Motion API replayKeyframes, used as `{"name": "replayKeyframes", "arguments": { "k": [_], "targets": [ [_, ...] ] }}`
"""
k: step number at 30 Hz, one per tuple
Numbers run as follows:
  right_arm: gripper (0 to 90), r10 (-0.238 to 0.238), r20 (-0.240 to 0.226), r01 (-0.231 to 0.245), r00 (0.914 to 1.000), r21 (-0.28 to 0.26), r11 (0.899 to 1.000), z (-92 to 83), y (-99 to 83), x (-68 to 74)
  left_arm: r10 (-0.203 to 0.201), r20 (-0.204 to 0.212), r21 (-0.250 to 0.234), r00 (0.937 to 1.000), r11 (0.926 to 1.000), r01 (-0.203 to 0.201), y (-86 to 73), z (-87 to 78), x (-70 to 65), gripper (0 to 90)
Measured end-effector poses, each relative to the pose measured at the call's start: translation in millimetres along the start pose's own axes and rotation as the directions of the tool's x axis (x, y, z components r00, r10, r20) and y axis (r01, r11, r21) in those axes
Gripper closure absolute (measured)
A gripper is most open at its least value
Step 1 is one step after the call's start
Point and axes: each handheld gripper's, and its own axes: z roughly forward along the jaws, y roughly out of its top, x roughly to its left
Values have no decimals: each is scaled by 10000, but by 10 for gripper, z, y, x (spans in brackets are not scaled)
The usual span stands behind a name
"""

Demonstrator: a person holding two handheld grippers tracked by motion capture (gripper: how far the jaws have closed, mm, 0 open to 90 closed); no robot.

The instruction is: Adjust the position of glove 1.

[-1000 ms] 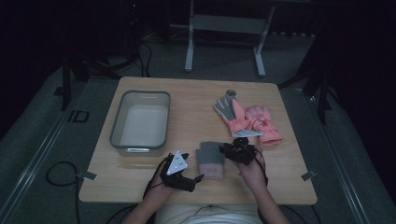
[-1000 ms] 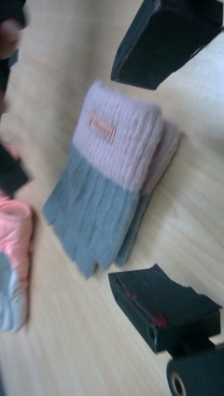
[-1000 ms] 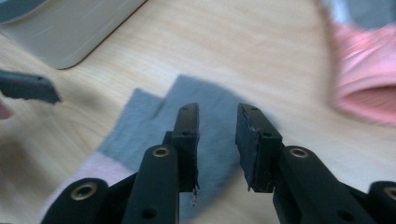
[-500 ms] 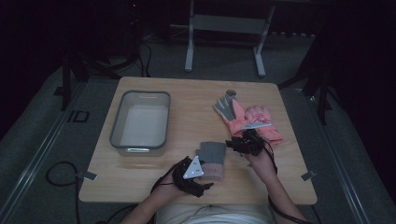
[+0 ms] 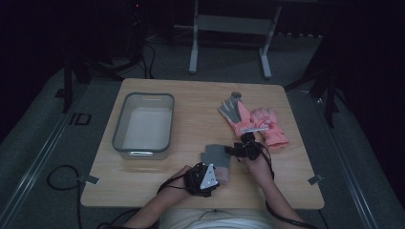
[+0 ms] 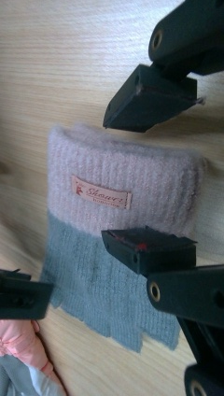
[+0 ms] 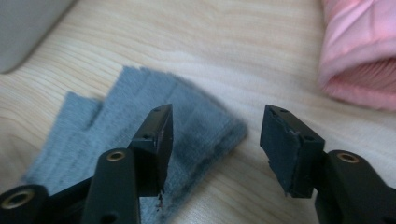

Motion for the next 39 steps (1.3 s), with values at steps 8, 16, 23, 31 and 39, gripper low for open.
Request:
{"name": "replayKeyframes", "arguments": {
  "k": [8, 16, 23, 31, 39],
  "targets": [
    [428, -49, 53, 46, 10000, 375, 9993, 113, -44, 111, 763, -316, 510, 9966, 9959, -746, 33, 18, -37, 516],
    [678, -283, -1299, 352, 9911, 508, 9981, 262, 23, 249, -82, 410, 399, 9991, 9992, 65, 37, -8, 107, 673],
    [746, -646, -1898, 705, 9797, 244, 9972, 216, 80, 267, -992, 920, 388, 9908, 9946, 960, 43, -56, 228, 707],
    [749, -1095, -2095, 1032, 9717, -408, 9938, 9, 209, 349, -1017, 1111, 440, 9886, 9943, 973, 145, -229, 398, 713],
    [750, -1259, -2356, 1043, 9637, -1020, 9893, -187, 391, 426, -914, 1112, 316, 9896, 9956, 884, 259, -472, 587, 718]
  ]
}}
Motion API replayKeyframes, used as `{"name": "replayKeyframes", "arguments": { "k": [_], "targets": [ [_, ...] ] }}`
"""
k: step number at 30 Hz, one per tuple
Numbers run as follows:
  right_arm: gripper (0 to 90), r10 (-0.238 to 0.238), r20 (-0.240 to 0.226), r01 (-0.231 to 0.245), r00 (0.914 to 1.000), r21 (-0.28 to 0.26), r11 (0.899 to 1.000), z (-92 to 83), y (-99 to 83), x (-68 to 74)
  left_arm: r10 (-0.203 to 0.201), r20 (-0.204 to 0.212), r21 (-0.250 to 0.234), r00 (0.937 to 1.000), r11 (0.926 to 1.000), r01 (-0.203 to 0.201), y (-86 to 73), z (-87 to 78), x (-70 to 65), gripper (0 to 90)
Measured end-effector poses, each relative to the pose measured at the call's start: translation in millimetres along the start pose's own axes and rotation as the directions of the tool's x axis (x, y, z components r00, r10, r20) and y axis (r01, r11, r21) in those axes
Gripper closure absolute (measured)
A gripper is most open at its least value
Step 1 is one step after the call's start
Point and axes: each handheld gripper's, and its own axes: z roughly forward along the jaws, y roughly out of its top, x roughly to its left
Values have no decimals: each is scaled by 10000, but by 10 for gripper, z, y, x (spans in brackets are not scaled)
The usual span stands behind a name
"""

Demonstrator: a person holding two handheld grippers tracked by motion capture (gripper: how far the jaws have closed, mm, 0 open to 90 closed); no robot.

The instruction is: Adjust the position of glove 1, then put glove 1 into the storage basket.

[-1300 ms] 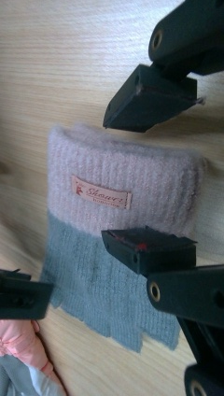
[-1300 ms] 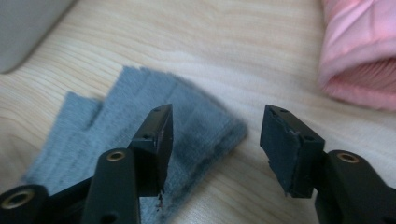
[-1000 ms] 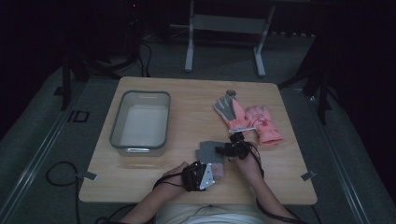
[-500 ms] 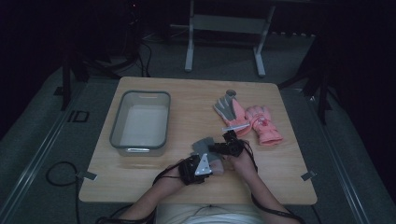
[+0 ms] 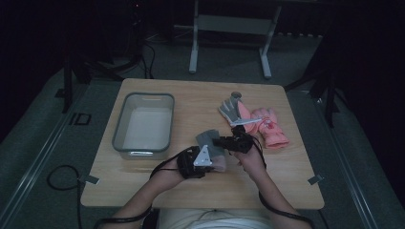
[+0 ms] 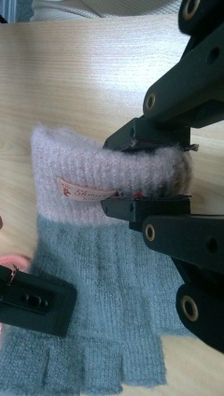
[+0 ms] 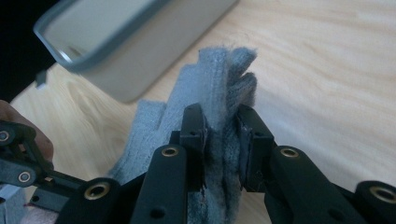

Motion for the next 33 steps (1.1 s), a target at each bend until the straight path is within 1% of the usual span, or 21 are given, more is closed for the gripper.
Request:
{"name": "replayKeyframes", "arguments": {
  "k": [2, 5, 6, 7, 12, 14, 16, 17, 21, 23, 27, 30, 31, 32, 33],
  "targets": [
    [750, -59, -58, 58, 10000, -141, 9999, -24, 66, 33, 75, -71, 23, 9999, 10000, -75, 26, -81, 41, 718],
    [750, -174, -115, 170, 9998, -317, 9994, -32, 165, 89, 57, -168, -19, 9998, 10000, -57, 41, -177, 95, 718],
    [750, -220, -112, 216, 9997, -355, 9991, -29, 195, 108, 110, -155, 64, 9998, 9999, -109, 41, -206, 117, 718],
    [751, -271, -130, 266, 9995, -362, 9990, -21, 222, 125, 61, -200, 40, 9998, 10000, -61, 39, -225, 125, 718],
    [751, -384, -154, 377, 9991, -401, 9985, 31, 346, 199, 181, -379, 192, 9991, 9997, -174, 23, -320, 200, 718],
    [752, -422, -160, 415, 9990, -412, 9983, 62, 402, 221, 173, -488, 222, 9987, 9996, -162, 17, -358, 240, 718],
    [753, -400, -220, 390, 9990, -450, 9982, 93, 472, 241, 269, -586, 332, 9979, 9991, -250, 16, -404, 292, 718],
    [753, -405, -236, 394, 9989, -467, 9981, 107, 511, 255, 276, -682, 331, 9973, 9991, -254, 16, -430, 317, 718],
    [753, -519, -234, 503, 9984, -644, 9967, 173, 685, 323, 285, -834, 368, 9961, 9990, -255, 4, -565, 455, 717],
    [753, -620, -244, 602, 9978, -696, 9958, 210, 777, 360, 176, -853, 388, 9962, 9991, -144, -5, -637, 534, 717],
    [753, -801, -212, 782, 9966, -784, 9938, 293, 960, 439, 326, -1114, 609, 9932, 9978, -260, -24, -760, 668, 717],
    [753, -922, -177, 905, 9956, -799, 9927, 358, 1087, 501, 375, -1284, 764, 9910, 9967, -279, -43, -840, 744, 717],
    [753, -946, -174, 928, 9954, -820, 9923, 379, 1124, 522, 375, -1284, 764, 9910, 9967, -279, -43, -840, 744, 717],
    [753, -996, -168, 979, 9949, -824, 9918, 401, 1159, 542, 333, -1372, 800, 9900, 9965, -224, -60, -893, 789, 717],
    [753, -1040, -156, 1024, 9945, -823, 9913, 426, 1193, 562, 374, -1421, 873, 9891, 9959, -251, -72, -921, 812, 717]
  ]
}}
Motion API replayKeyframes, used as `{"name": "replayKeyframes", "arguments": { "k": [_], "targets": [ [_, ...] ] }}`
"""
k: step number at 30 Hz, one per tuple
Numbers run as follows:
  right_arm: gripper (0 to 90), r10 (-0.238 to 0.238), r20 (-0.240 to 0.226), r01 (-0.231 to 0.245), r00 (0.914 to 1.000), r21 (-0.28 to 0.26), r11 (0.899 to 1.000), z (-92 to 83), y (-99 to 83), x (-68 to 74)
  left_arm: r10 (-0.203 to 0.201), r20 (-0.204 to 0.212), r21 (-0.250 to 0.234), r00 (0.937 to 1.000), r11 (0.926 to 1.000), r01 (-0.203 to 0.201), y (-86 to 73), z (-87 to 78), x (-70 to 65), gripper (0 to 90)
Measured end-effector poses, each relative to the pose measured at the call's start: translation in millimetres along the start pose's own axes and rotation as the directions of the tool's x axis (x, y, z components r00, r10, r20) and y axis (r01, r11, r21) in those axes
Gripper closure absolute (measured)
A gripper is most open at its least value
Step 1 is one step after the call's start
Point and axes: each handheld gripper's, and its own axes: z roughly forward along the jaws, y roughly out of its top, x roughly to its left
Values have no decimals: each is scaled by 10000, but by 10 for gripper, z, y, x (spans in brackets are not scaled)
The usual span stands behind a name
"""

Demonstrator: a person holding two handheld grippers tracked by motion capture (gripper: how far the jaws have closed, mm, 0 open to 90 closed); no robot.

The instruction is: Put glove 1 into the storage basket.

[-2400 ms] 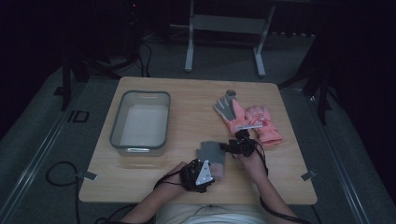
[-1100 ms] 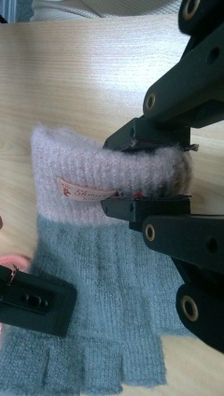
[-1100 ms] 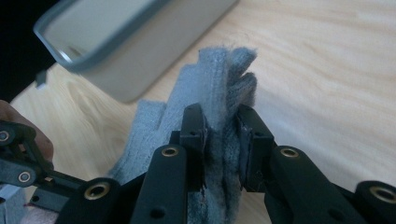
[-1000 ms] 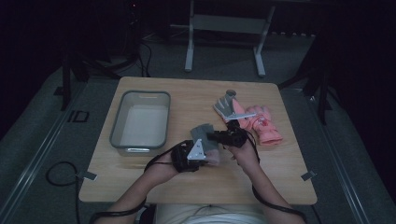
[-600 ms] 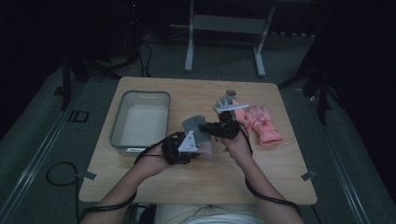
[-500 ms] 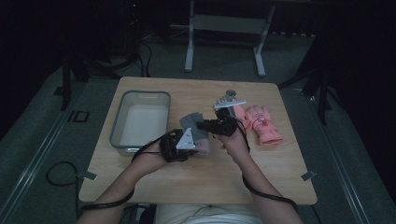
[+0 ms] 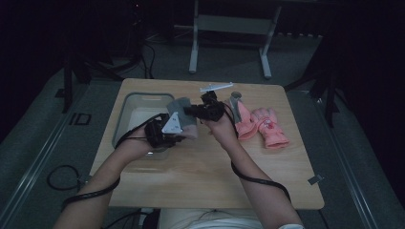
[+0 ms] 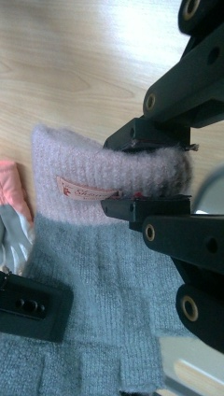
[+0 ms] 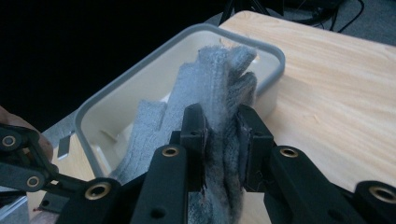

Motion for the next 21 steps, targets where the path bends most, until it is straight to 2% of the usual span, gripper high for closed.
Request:
{"name": "replayKeyframes", "arguments": {
  "k": [10, 11, 13, 14, 21],
  "targets": [
    [753, -167, -87, 167, 9998, 70, 9998, 293, 241, 144, -10, -244, 238, 9997, 9997, 16, -223, -146, 210, 716],
    [753, -127, -116, 128, 9999, 66, 9999, 333, 262, 159, 74, -208, 309, 9998, 9995, -67, -311, -190, 279, 716],
    [753, -69, -248, 71, 9997, 76, 9999, 487, 309, 209, 36, -131, 385, 9999, 9993, -31, -386, -221, 341, 715],
    [754, -59, -251, 61, 9997, 69, 10000, 520, 315, 218, 167, -154, 571, 9997, 9982, -158, -430, -231, 374, 715],
    [754, 239, -387, -231, 9990, 190, 9996, 871, 317, 277, -38, 79, 1232, 10000, 9924, 28, -682, -197, 529, 713]
  ]
}}
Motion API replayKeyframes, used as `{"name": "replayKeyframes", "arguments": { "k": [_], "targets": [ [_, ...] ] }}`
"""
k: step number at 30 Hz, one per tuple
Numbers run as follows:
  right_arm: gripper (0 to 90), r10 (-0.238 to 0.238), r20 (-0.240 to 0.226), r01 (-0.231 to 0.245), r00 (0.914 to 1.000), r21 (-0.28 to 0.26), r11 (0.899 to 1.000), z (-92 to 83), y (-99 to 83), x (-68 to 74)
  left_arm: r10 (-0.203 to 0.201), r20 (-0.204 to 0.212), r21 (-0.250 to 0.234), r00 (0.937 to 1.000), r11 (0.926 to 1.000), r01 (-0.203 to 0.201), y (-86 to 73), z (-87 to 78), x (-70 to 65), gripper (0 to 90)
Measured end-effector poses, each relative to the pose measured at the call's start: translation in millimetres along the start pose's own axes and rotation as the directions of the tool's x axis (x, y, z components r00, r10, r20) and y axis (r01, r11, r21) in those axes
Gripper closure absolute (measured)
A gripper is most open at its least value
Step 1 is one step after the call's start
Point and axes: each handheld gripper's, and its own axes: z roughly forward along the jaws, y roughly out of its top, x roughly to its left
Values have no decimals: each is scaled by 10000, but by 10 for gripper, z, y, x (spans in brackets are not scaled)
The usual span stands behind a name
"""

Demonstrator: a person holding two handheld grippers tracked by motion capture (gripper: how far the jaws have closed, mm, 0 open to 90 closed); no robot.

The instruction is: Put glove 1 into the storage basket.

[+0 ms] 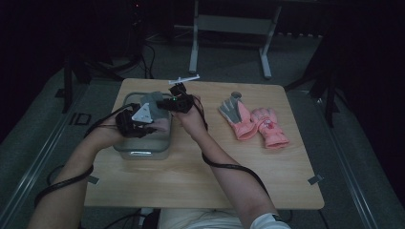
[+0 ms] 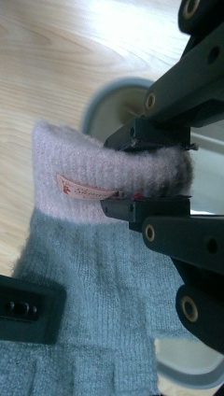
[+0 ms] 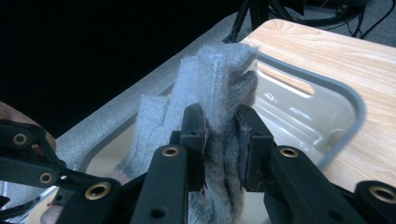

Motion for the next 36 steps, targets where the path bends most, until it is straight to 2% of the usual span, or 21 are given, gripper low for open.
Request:
{"name": "replayKeyframes", "arguments": {
  "k": [1, 2, 3, 7, 8, 9, 10, 12, 16, 21, 26, 30, 32, 34, 36],
  "targets": [
    [754, 0, 0, 0, 10000, 0, 10000, 0, 0, 0, 0, 0, 0, 10000, 10000, 0, 0, 0, 0, 713],
    [754, 14, 23, -14, 10000, 46, 10000, 54, -15, 0, -70, 75, 217, 9999, 9997, 69, -67, 51, 29, 713],
    [754, 86, 23, -87, 10000, 160, 9998, 145, -48, -14, -116, 72, 284, 9999, 9995, 114, -96, 77, 38, 713],
    [755, 444, 60, -446, 9990, 461, 9979, 330, -136, -54, -510, 326, 467, 9982, 9977, 495, -254, 220, 73, 713],
    [755, 444, 60, -446, 9990, 461, 9979, 330, -136, -54, -510, 326, 467, 9982, 9977, 495, -254, 220, 73, 713],
    [755, 461, 123, -467, 9989, 552, 9974, 376, -164, -59, -644, 512, 614, 9966, 9962, 612, -321, 287, 88, 713],
    [755, 451, 228, -468, 9987, 790, 9958, 463, -216, -80, -688, 575, 676, 9960, 9956, 649, -348, 321, 94, 714],
    [754, 442, 348, -474, 9984, 975, 9941, 533, -252, -104, -702, 695, 886, 9951, 9940, 639, -379, 376, 115, 713],
    [752, 168, 692, -252, 9975, 1218, 9922, 643, -300, -125, -750, 1004, 1193, 9921, 9909, 628, -412, 481, 151, 711],
    [746, -259, 933, 132, 9953, 1345, 9908, 676, -292, -102, -885, 1187, 1176, 9890, 9903, 745, -424, 559, 187, 712],
    [717, -45, 1111, -138, 9938, 1635, 9865, 686, -266, -136, -784, 1187, 1185, 9898, 9909, 643, -433, 605, 196, 711],
    [637, -67, 1316, -185, 9913, 1889, 9818, 714, -271, -162, -908, 1206, 1582, 9885, 9848, 712, -435, 665, 219, 708],
    [591, -53, 1236, -198, 9923, 2004, 9795, 711, -271, -176, -864, 1263, 1837, 9882, 9810, 623, -434, 692, 229, 705],
    [563, -173, 1256, -76, 9919, 1951, 9808, 692, -263, -174, -892, 1316, 1893, 9873, 9799, 633, -414, 697, 232, 696],
    [540, -95, 1080, -104, 9941, 1822, 9832, 656, -250, -173, -954, 1373, 1927, 9859, 9789, 678, -397, 699, 221, 661]
  ]
}}
